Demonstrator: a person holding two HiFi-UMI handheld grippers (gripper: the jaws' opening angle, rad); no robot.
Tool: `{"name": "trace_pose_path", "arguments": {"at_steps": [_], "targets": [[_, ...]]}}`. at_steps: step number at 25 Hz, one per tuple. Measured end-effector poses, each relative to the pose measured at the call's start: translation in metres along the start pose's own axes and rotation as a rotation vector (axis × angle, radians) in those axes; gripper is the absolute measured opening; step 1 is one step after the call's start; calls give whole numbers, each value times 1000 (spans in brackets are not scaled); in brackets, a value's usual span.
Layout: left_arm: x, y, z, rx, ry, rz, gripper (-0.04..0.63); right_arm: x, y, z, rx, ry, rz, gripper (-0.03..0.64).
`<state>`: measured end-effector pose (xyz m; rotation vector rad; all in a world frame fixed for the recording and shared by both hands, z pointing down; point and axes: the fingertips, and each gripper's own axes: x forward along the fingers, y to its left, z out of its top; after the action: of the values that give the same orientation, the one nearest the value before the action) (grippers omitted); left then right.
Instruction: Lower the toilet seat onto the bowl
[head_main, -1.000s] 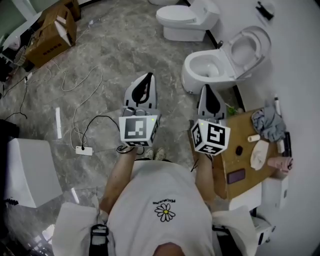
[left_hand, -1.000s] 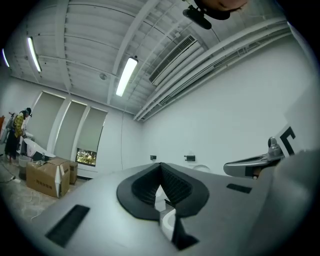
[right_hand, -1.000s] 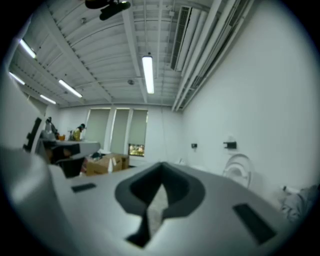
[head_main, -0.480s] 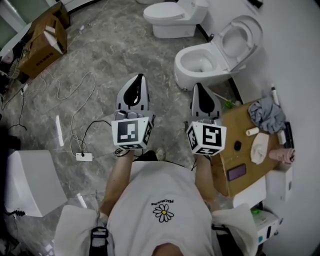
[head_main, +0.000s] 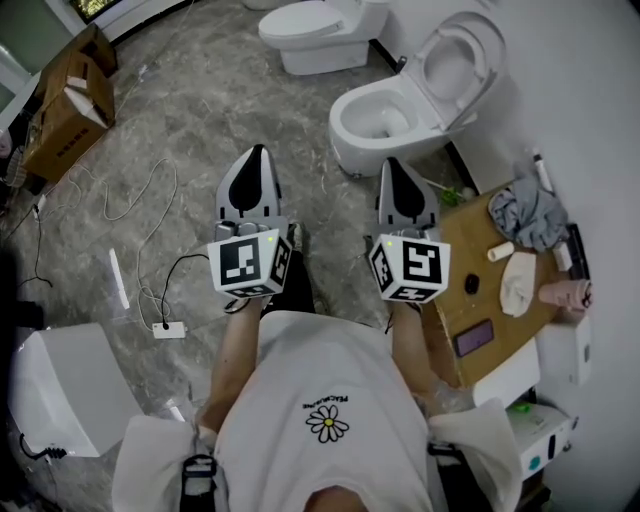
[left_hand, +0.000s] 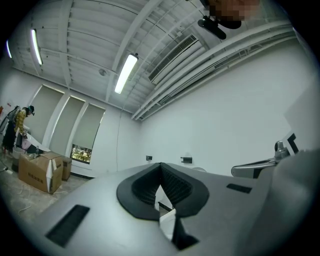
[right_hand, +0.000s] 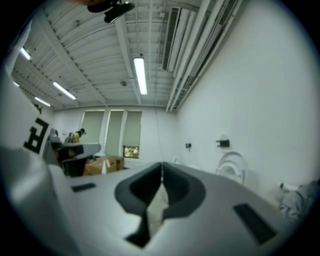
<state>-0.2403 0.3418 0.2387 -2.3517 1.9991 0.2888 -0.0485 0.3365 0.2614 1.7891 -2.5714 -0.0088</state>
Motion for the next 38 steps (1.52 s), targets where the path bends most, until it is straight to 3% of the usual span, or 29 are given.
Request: {"name": "trace_pose_path", "arguments": {"at_steps": [11,20,28,38], "targets": [[111,14,-32,-40,9,-69,25,86,-32,-12,-18,23,-40,31],[240,53,-47,-58,34,-124,25,208,-55,-20,5,80,-99,31],[354,96,-52,-71,28,-173,25,318,-84,-6,8,65,-179,31],[432,83,-64,-115,43,-254,25,356,-134,-7,-1,72,-291,31]]}}
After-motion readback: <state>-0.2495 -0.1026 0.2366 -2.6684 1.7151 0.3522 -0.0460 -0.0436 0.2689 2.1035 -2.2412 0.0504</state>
